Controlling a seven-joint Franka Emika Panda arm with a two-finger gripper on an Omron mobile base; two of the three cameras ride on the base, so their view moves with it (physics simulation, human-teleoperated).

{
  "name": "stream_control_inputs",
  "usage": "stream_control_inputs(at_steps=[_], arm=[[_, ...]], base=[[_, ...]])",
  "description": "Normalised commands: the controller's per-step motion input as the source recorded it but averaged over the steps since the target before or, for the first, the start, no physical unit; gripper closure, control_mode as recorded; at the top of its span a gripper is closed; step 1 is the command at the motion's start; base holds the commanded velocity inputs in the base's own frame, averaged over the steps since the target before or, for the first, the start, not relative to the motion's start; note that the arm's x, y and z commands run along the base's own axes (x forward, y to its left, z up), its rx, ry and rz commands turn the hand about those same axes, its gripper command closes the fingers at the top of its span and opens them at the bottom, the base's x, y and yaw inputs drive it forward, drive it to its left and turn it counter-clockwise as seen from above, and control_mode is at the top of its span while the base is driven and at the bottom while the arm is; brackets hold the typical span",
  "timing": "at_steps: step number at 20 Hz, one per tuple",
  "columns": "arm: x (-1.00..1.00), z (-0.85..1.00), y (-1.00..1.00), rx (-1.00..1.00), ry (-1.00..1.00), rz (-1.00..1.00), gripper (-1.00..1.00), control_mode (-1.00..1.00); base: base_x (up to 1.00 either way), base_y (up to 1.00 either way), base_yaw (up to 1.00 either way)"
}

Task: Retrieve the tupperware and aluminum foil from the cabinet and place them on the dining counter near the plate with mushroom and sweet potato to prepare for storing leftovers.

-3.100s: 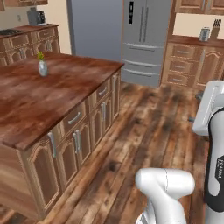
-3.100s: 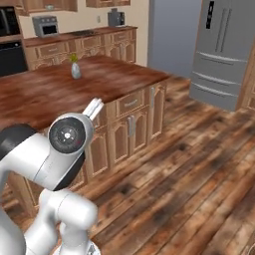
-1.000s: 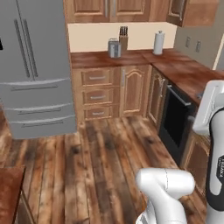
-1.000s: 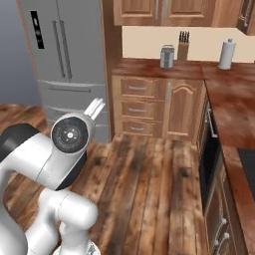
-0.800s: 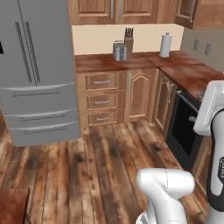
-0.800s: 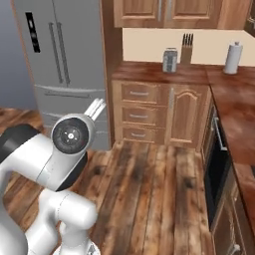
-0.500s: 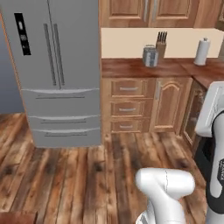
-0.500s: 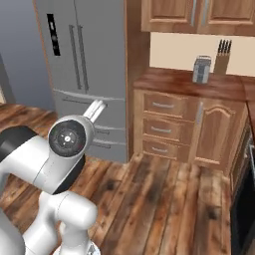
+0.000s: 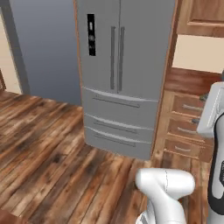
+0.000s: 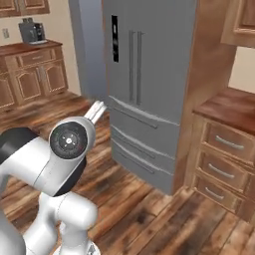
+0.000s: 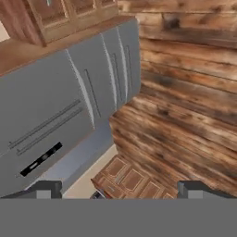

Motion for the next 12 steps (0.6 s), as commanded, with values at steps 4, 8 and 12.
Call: stream_control_inputs(at_steps=[4, 8, 12], arm=[[0.00, 0.00, 0.00, 0.00, 0.00, 0.00, -1.00, 1.00], [0.00, 0.00, 0.00, 0.00, 0.00, 0.00, -1.00, 1.00], [0.00, 0.00, 0.00, 0.00, 0.00, 0.00, -1.00, 1.00]], base=[[0.67, 0.03, 0.73], [0.63, 0.07, 0.71], [0.73, 0.16, 0.66]])
